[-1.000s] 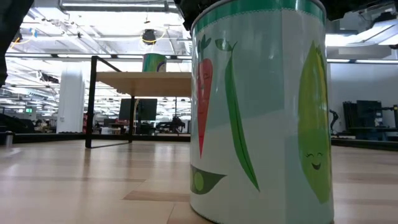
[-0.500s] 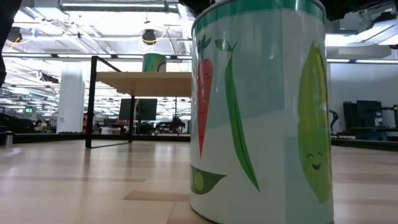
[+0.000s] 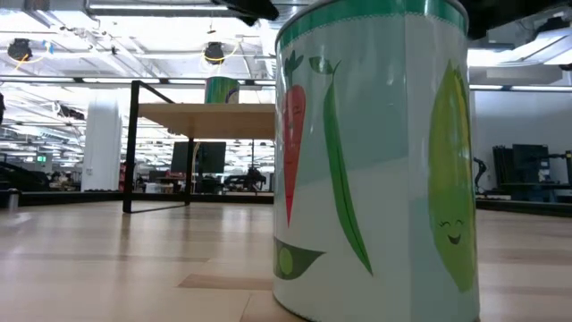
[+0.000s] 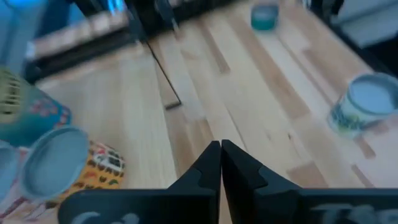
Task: Pick and place cans onto a shelf
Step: Put the blue can on the shelf
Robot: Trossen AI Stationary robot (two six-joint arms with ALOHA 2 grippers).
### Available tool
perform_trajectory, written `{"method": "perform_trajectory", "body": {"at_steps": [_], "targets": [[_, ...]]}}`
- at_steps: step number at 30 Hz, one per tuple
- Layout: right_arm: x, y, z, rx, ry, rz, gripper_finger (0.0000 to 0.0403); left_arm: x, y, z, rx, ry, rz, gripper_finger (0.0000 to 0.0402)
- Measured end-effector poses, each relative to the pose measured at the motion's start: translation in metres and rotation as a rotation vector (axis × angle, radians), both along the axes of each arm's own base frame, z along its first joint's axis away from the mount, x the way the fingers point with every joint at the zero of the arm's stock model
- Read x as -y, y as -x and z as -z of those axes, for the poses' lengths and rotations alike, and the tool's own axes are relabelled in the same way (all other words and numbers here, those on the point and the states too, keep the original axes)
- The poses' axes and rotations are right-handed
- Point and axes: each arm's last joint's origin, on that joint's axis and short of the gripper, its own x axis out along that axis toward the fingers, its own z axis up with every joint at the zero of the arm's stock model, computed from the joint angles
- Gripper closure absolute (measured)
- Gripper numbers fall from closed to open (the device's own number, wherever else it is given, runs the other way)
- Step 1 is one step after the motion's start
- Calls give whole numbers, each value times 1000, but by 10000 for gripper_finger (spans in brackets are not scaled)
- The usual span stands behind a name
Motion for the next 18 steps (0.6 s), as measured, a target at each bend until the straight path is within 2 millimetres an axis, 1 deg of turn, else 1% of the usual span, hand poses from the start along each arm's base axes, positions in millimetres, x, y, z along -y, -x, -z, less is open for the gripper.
{"method": "perform_trajectory", "body": {"at_steps": [4,7,9,12,14,18], "targets": [[15,0,-15,38,18,138,391,-8,35,2,187,16,-25,400],[33,3,-30,49,33,229,391,-16,59,9,304,14,-63,400],[47,6,-41,52,41,249,392,-23,74,15,381,10,-94,400],[70,11,-58,66,24,245,397,-36,94,26,475,6,-160,400],[88,12,-67,60,7,253,398,-46,104,35,520,17,-219,400],[129,7,-80,21,-57,271,398,-61,121,51,579,14,-318,400]]}}
